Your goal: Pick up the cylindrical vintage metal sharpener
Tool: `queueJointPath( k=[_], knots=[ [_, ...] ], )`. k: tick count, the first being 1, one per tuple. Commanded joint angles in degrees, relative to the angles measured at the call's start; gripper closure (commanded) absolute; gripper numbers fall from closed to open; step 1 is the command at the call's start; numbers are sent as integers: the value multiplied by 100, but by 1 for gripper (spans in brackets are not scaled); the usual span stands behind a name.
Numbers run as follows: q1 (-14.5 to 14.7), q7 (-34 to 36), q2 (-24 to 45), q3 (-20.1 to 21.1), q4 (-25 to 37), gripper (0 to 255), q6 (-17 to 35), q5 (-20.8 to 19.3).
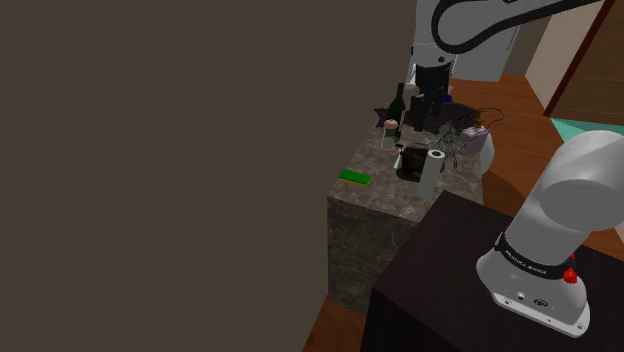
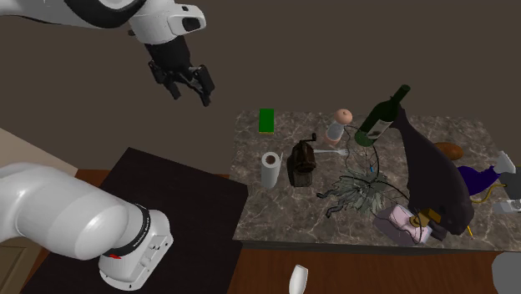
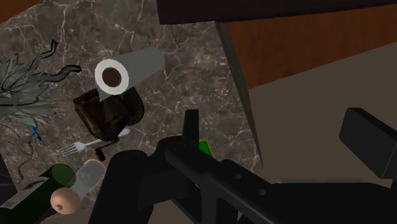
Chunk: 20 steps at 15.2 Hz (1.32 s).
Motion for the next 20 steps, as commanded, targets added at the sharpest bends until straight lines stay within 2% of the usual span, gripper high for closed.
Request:
queueJointPath(
  k=[1,7,12,16,20],
  knots=[
    [-109,-190,187,-218,-94,0,412,-152],
    [-352,-671,1095,-824,-188,0,1728,-449],
    [-457,-1152,2087,-1319,-9,0,2796,-457],
    [-471,-1685,2987,-1678,290,0,3578,-166],
    [-519,-2445,3950,-1893,720,0,4235,512]
  ],
)
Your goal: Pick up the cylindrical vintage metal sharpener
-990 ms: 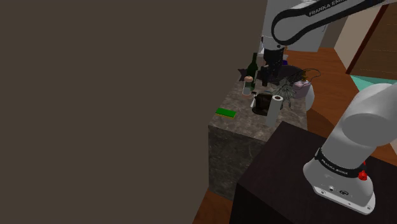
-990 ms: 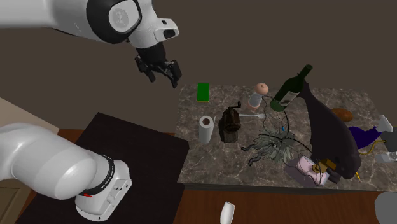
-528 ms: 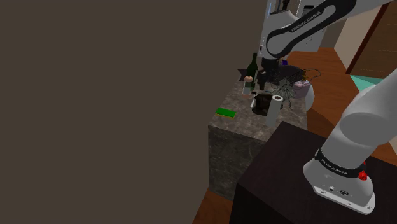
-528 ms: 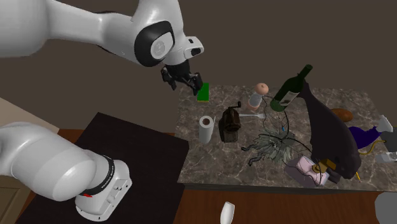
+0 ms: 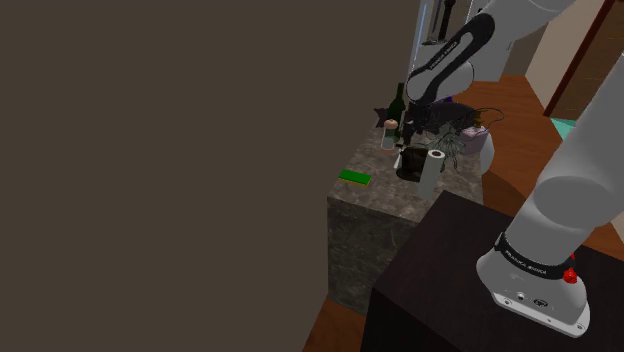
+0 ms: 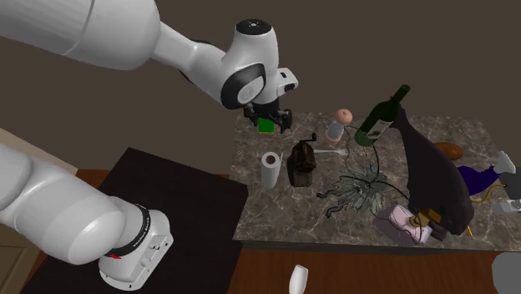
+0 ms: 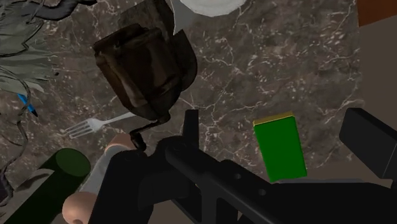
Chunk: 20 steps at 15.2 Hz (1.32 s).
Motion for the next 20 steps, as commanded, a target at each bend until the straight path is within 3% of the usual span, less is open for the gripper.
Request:
queueJointPath(
  k=[1,5,10,13,20],
  knots=[
    [-61,-440,472,-57,238,0,291,415],
    [-422,-1348,1429,139,848,0,694,1358],
    [-1127,-2209,2531,650,1799,0,942,2205],
    [-1532,-2555,3166,935,2459,0,993,2504],
    [-1718,-2697,3637,1146,2647,0,1295,2670]
  ],
)
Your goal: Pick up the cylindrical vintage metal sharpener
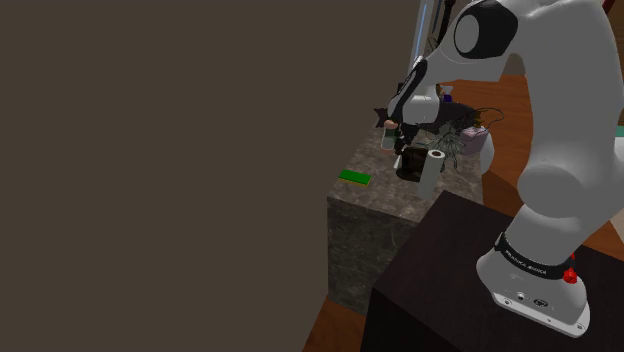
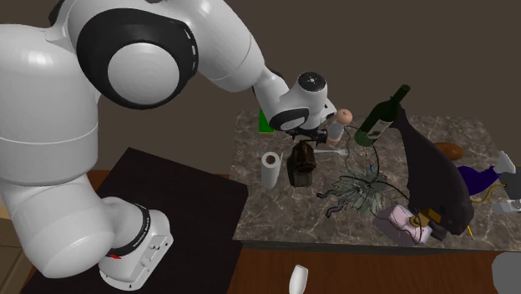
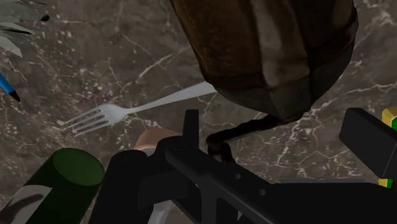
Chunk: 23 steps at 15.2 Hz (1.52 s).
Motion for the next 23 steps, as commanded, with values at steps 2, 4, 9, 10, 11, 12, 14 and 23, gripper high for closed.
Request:
queueJointPath(
  k=[2,4,9,10,11,12,14,23],
  knots=[
    [-59,-44,194,83,64,0,137,63],
    [-58,-41,207,85,75,255,140,64],
    [-63,-47,204,87,67,255,146,66],
    [-60,-44,204,86,68,255,144,65],
    [-62,-45,207,87,72,255,144,65],
    [-63,-47,205,87,68,255,145,66],
    [-36,-27,125,54,41,255,89,42],
    [168,145,-467,-209,-106,255,-366,-181]
  ],
)
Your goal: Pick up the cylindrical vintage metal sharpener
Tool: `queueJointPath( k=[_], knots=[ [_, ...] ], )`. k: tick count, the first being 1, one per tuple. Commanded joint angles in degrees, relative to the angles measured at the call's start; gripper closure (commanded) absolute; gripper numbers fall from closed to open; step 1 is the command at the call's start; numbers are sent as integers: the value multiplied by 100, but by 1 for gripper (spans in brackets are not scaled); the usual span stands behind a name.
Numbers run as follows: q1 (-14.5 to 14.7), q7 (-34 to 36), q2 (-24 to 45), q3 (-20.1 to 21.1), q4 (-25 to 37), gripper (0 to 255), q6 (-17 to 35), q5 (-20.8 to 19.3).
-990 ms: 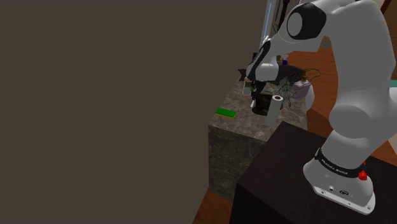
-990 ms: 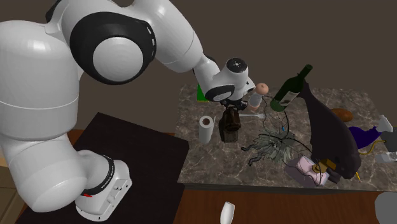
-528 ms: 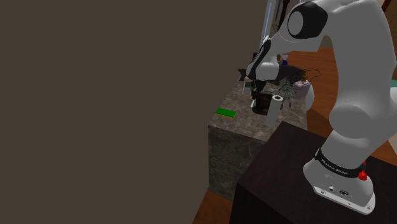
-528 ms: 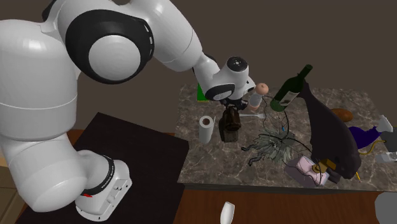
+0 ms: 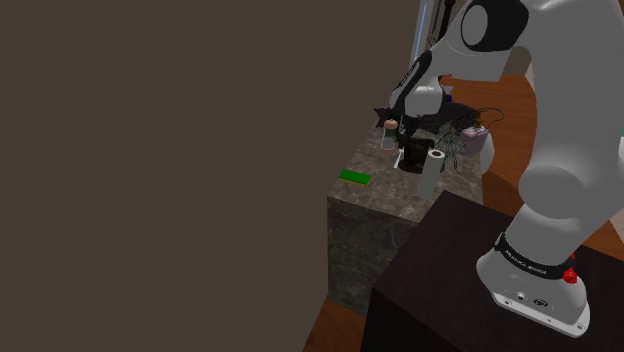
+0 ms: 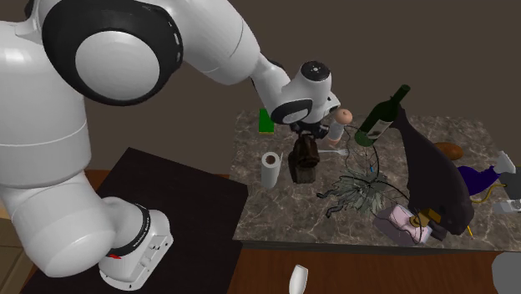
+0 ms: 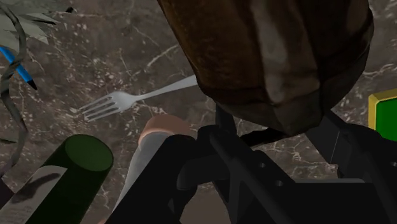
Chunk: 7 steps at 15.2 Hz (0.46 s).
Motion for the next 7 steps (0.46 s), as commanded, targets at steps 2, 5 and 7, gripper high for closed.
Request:
queueJointPath(
  k=[2,5,7],
  knots=[
    [75,69,-204,-85,-55,255,-143,-84],
    [137,134,-389,-167,-75,255,-307,-173],
    [139,138,-398,-170,-76,255,-315,-178]
  ],
)
